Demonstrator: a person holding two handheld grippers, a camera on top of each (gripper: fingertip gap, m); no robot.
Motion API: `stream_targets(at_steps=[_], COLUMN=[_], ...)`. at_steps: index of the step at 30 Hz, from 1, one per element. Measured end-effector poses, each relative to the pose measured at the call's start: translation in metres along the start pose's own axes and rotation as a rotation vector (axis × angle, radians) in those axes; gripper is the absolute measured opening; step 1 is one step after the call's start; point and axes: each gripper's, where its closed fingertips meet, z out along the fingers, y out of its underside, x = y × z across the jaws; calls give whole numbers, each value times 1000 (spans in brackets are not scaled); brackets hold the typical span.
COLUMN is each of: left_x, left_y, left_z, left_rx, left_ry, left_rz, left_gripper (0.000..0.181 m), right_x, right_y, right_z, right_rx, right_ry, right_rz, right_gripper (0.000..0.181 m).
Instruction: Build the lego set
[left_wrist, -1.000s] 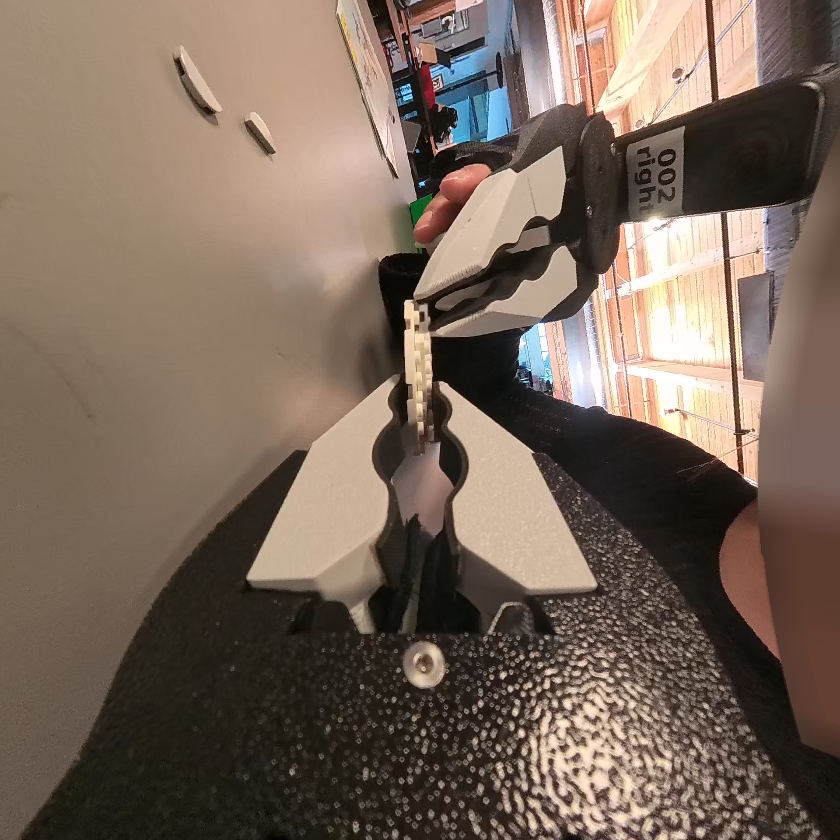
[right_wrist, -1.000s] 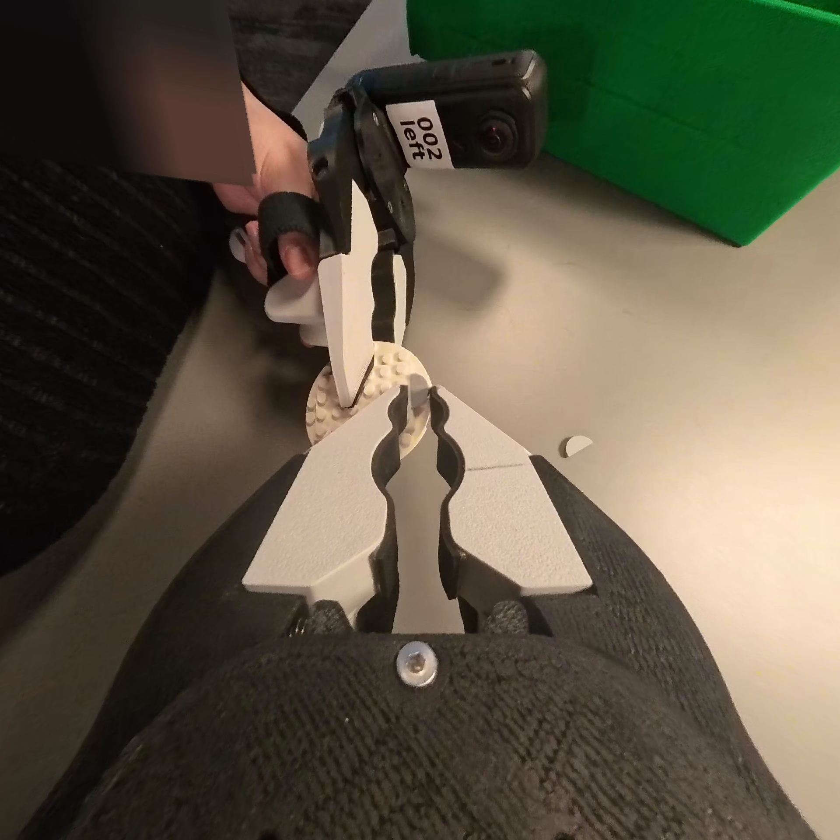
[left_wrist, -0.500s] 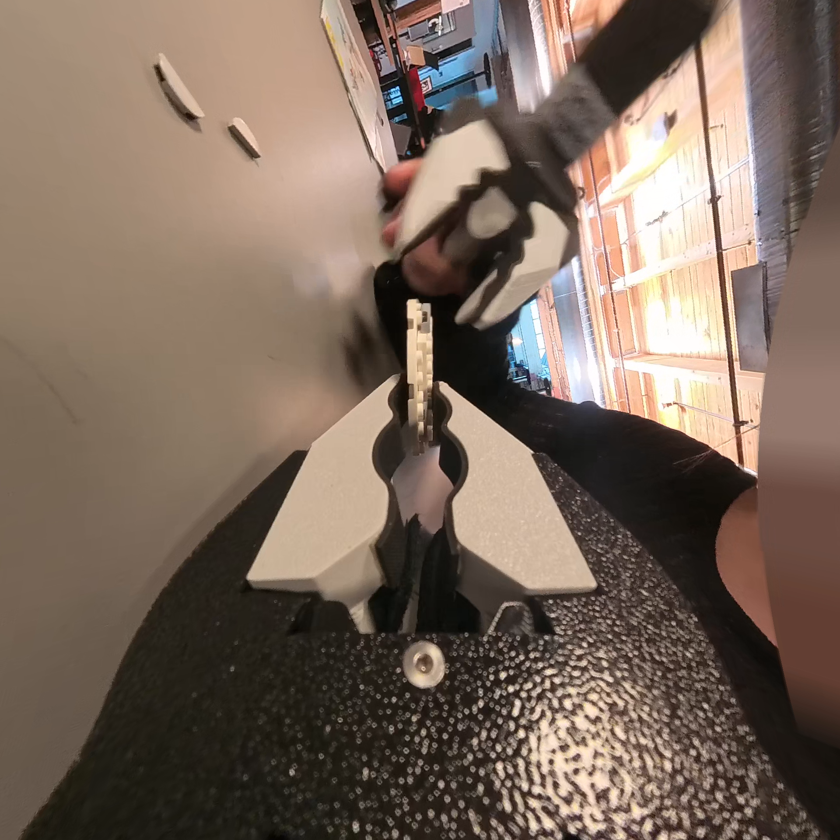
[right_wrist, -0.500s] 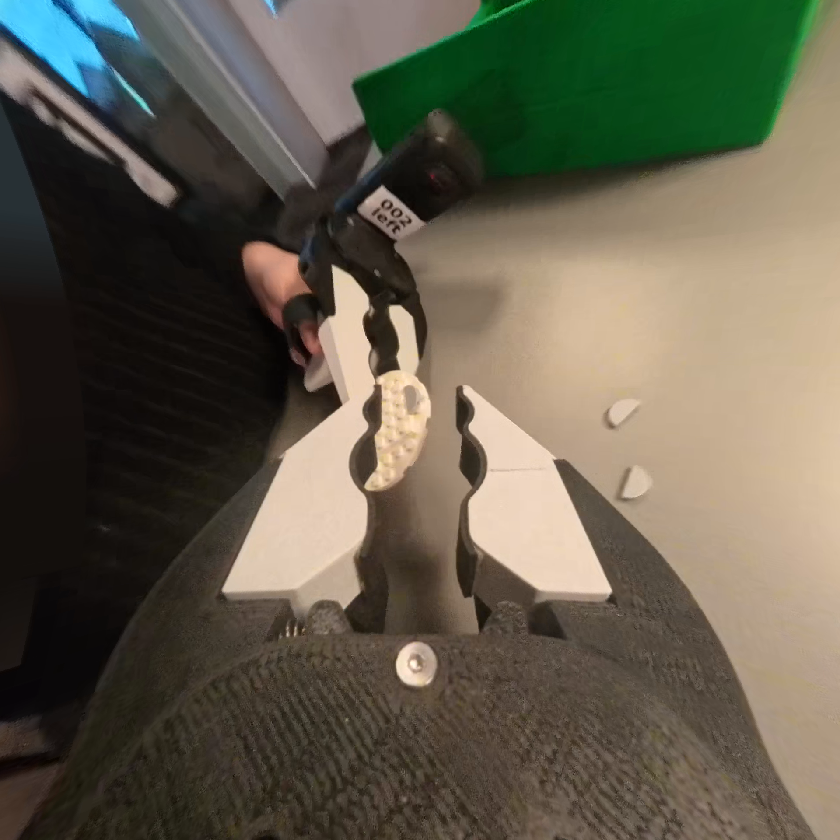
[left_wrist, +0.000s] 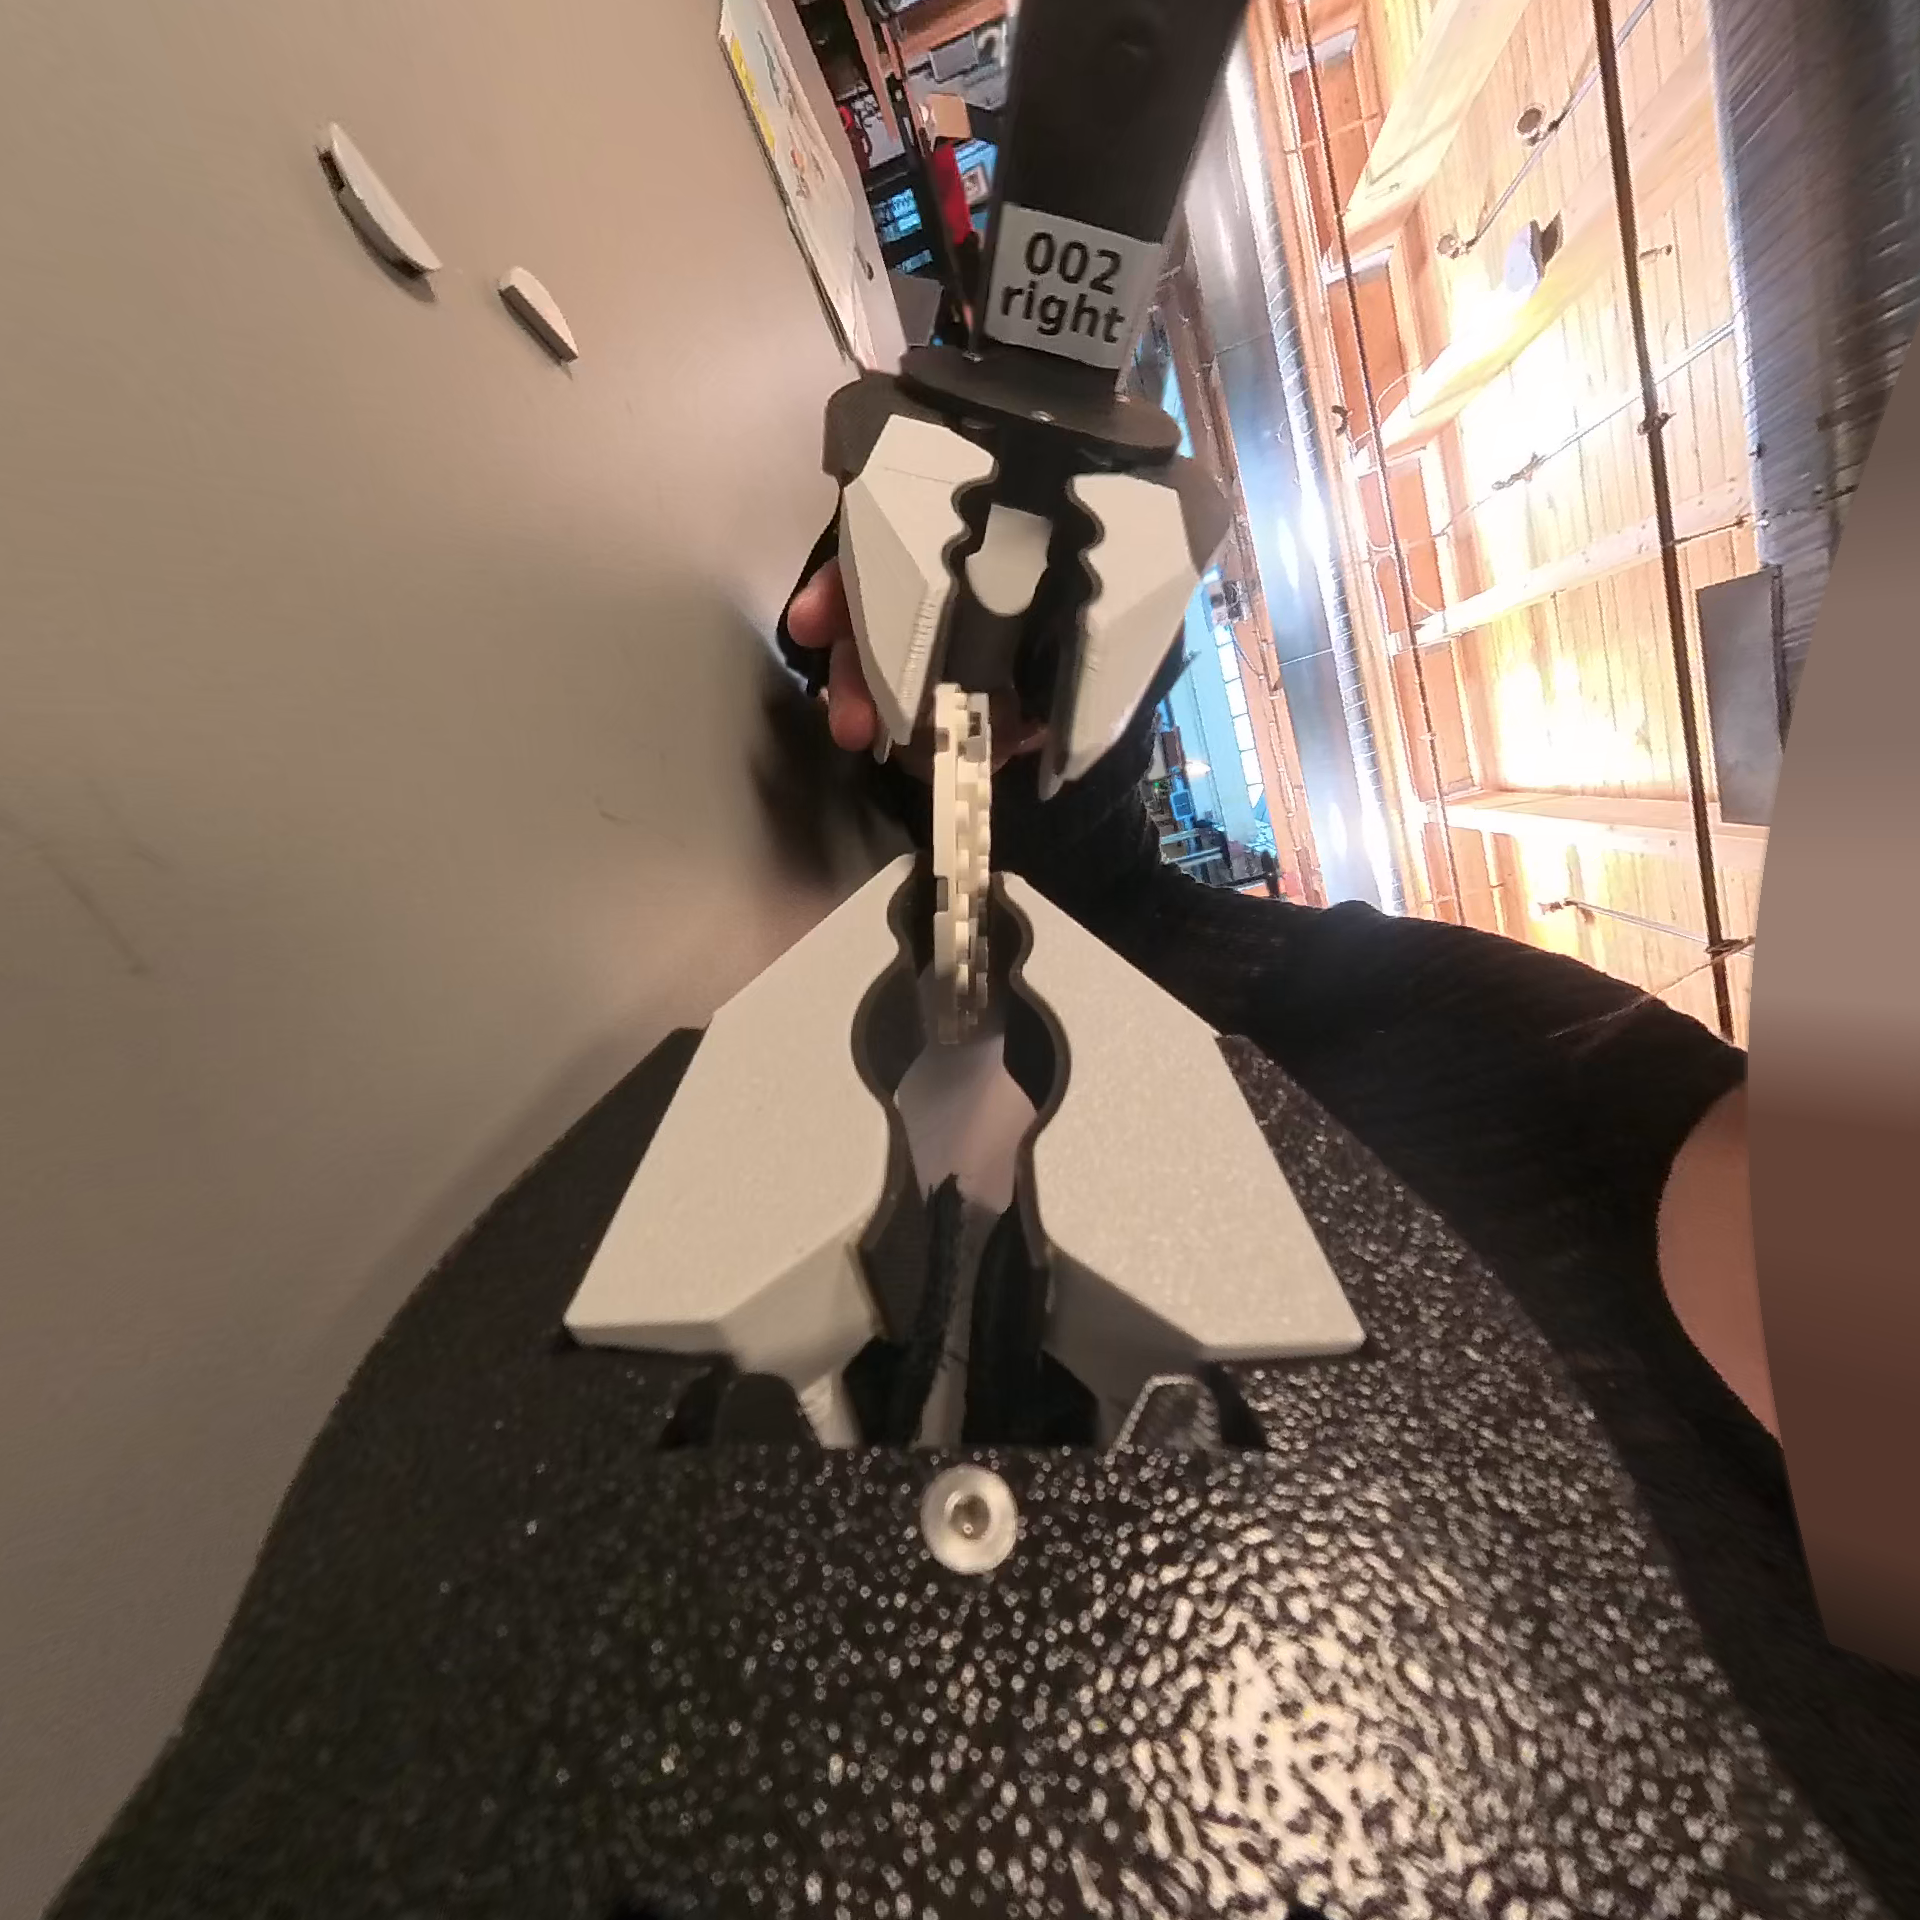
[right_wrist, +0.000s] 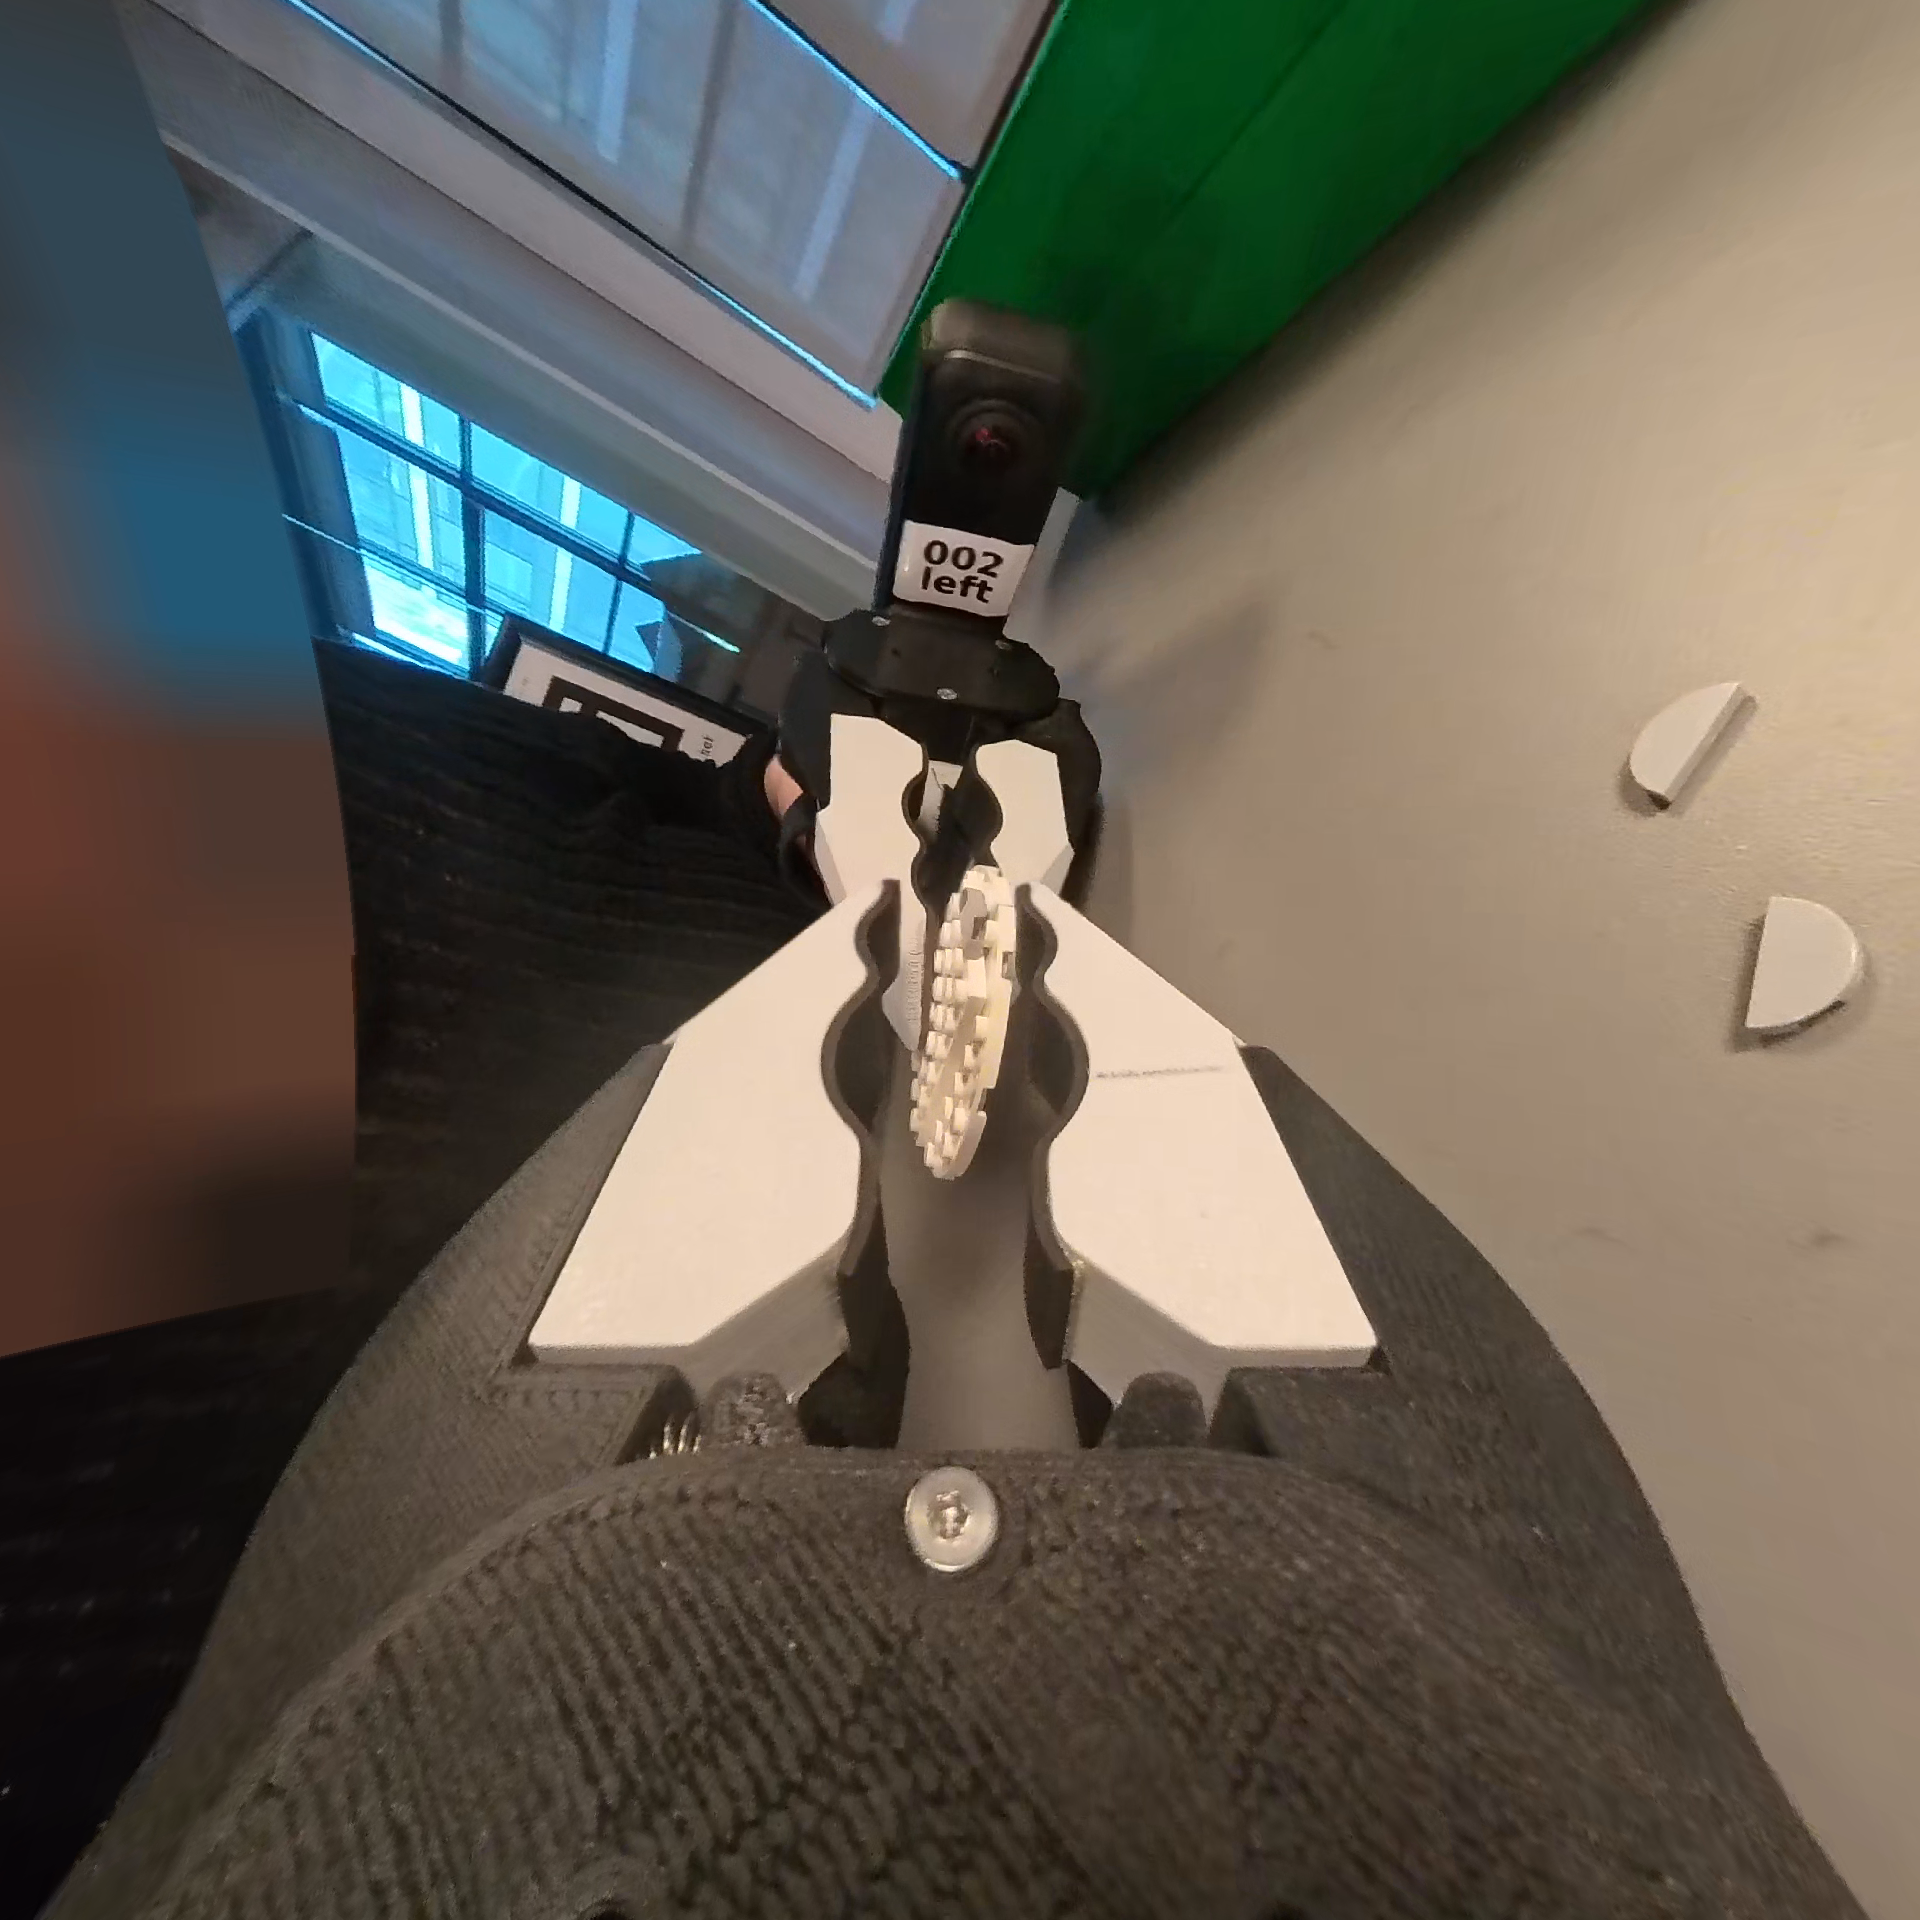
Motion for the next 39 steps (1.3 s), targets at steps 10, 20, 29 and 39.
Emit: stream_targets(at_steps=[10, 20, 29, 39], left_x=[2, 9, 12, 15], left_y=[1, 4, 9, 10], left_z=[0, -1, 1, 0], left_rx=[-6, 1, -20, -22], left_ry=[9, 12, 2, 31], left_rz=[16, 110, 178, 176], left_gripper=[6, 6, 6, 6], right_x=[2, -8, -15, -17], right_y=[1, 0, 4, 6], right_z=[-1, 0, -2, 0], right_rx=[4, 46, 95, 100], right_ry=[-12, 14, 55, 41], right_rz=[22, -141, -234, -259], right_gripper=[7, 5, 4, 14])
